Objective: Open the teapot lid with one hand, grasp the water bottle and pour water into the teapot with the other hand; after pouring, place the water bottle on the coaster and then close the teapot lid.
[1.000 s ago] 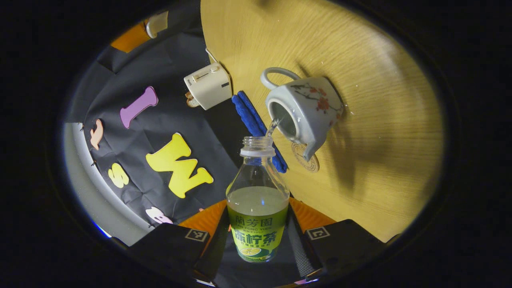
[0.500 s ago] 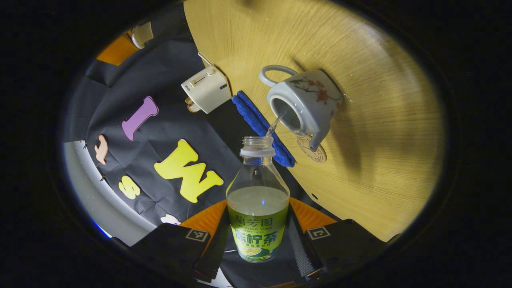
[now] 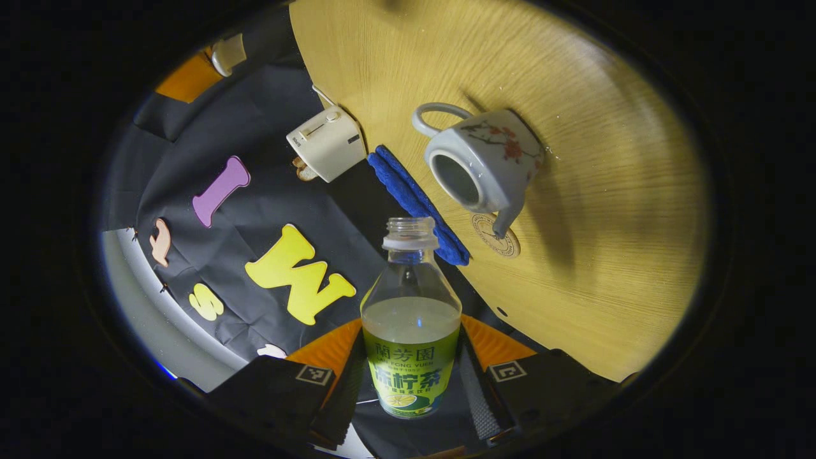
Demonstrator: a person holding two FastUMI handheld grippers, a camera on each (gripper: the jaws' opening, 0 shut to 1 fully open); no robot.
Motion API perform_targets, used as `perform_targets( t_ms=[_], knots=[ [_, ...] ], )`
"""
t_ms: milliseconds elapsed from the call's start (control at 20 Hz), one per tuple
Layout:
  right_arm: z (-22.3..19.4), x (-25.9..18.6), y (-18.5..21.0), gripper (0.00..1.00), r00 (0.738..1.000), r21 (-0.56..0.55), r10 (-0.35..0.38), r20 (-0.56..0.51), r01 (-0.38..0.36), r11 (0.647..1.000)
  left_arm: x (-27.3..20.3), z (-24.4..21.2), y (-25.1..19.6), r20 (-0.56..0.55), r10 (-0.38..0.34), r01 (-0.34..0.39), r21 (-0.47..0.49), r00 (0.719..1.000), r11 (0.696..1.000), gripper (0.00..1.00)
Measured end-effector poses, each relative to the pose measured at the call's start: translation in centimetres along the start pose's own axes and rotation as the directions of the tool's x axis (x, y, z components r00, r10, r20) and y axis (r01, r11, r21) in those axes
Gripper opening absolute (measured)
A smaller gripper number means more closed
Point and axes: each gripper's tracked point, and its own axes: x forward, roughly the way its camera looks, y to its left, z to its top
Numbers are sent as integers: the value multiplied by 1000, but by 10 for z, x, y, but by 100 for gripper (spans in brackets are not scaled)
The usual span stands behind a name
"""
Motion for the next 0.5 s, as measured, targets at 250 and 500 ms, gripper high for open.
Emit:
perform_targets(
  t_ms=[250,500],
  knots=[
    [3,0,-6,0,1000,1,-20,18,20,1000,-1,5,1,17,19,-18,-33,1000,999,74],
    [5,1,-28,0,997,-11,-76,32,76,997,17,8,-13,93,28,6,-353,995,936,74]
  ],
)
